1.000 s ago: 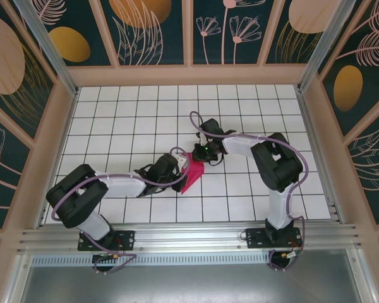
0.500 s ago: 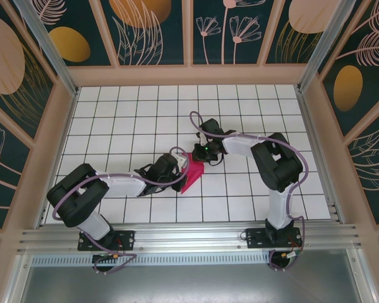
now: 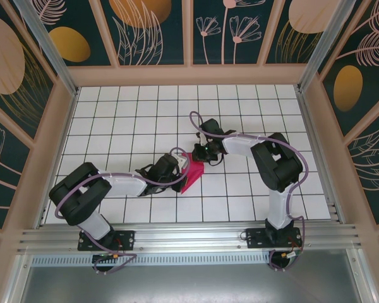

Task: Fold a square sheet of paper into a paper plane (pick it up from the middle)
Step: Third fold the triangle at the center of the table.

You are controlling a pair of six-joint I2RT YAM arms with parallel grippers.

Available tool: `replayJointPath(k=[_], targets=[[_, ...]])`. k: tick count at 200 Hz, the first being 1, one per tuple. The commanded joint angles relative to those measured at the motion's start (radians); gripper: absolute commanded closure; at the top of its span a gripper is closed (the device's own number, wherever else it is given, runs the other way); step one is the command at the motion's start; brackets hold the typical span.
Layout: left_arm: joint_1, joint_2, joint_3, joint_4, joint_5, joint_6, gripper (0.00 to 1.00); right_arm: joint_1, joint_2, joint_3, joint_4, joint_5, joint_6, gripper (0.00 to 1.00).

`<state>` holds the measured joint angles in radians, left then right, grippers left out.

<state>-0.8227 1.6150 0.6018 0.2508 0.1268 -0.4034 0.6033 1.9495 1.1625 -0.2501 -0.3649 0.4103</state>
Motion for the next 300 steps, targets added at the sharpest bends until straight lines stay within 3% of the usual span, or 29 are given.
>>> replayJointPath(k=[1,66,79,138,160,195,226,300], targets=[[0.008,-0.003,0.001,0.011,0.002,-0.027,1.0,0.015,0.049,-0.015,-0.019,0.038,0.018,0.86],[0.009,0.003,-0.004,0.015,-0.007,-0.043,1.0,0.014,0.04,-0.015,-0.015,0.037,0.022,0.86],[0.01,0.005,-0.007,0.016,-0.003,-0.043,1.0,0.011,0.023,-0.016,0.003,0.029,0.036,0.82],[0.009,-0.003,-0.014,0.008,-0.001,-0.035,1.0,-0.039,-0.241,-0.165,0.181,-0.037,0.128,0.72],[0.008,0.001,-0.005,-0.001,-0.004,-0.025,1.0,-0.034,-0.341,-0.268,0.23,-0.051,0.164,0.75],[0.009,0.0,-0.001,-0.003,0.002,-0.024,1.0,-0.006,-0.402,-0.457,0.428,-0.173,0.309,0.95],[0.009,0.002,0.002,-0.006,0.005,-0.016,1.0,0.05,-0.371,-0.475,0.457,-0.155,0.344,0.97],[0.009,0.006,0.007,-0.015,0.002,-0.007,1.0,0.07,-0.255,-0.451,0.465,-0.143,0.334,0.96]])
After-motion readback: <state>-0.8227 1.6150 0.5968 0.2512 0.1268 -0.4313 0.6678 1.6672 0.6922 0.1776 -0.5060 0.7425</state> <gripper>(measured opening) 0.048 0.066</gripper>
